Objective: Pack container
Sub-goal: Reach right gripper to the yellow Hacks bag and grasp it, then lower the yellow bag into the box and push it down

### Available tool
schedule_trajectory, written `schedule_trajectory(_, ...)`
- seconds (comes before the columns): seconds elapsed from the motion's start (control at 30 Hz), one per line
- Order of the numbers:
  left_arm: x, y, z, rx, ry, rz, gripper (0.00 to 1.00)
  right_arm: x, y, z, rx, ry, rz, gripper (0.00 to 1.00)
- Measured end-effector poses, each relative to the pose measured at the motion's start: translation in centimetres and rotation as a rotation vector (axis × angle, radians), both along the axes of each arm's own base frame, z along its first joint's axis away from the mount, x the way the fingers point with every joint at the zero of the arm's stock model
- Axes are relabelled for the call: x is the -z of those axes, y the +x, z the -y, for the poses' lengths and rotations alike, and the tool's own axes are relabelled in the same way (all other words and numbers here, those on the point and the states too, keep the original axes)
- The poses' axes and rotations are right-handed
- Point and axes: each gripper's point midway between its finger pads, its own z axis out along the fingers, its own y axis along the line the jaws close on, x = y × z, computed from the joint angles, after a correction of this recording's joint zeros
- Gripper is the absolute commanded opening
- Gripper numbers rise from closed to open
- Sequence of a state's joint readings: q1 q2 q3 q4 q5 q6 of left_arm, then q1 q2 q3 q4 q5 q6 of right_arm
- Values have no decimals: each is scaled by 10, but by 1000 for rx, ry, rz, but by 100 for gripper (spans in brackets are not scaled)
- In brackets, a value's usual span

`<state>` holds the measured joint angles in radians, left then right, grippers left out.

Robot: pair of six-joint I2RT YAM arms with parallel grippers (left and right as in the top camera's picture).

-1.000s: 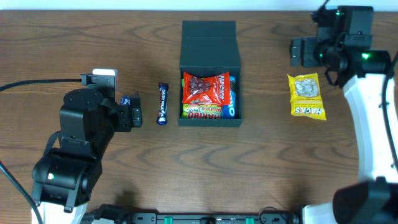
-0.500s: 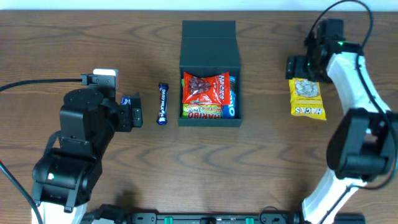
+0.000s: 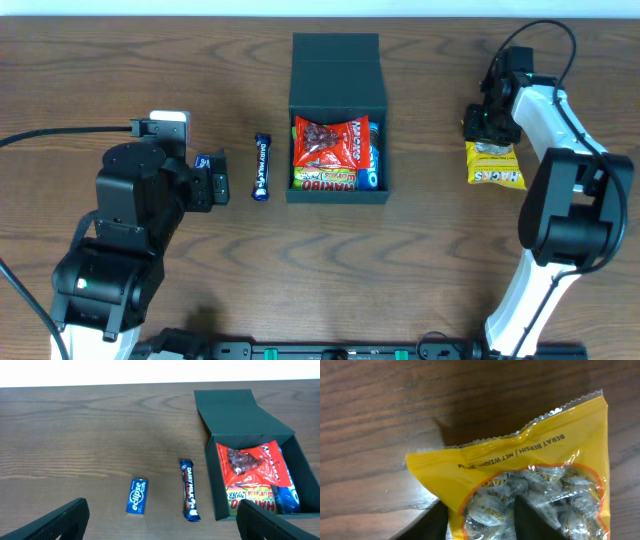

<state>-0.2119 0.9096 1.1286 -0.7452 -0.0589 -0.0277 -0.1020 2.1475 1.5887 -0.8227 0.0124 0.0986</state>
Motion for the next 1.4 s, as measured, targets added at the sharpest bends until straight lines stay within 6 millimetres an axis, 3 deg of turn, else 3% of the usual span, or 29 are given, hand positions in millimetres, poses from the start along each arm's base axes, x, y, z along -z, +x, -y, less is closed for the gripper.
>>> schedule_trajectory(0.1, 0, 0, 0, 0, 0, 0, 95, 0, 0, 0, 9, 3, 1, 2)
schedule_trajectory(0.7, 0, 0, 0, 0, 0, 1, 95, -7, -1, -4, 1, 24, 5, 2)
schedule_trajectory(0.8, 0, 0, 0, 0, 0, 1, 95, -28, 2, -9, -13, 33, 50, 1)
schedule_trajectory(0.93, 0, 0, 0, 0, 0, 1, 95, -86, 9, -21, -62, 28, 184, 2)
schedule_trajectory(1.13, 0, 0, 0, 0, 0, 1, 95, -165, 8, -62, -226, 28, 367, 2)
schedule_trajectory(1.23, 0, 0, 0, 0, -1, 1, 95, -184, 2, -95, -349, 37, 411, 1)
schedule_trajectory(1.4, 0, 0, 0, 0, 0, 1, 95, -196, -18, -178, -657, 41, 446, 1)
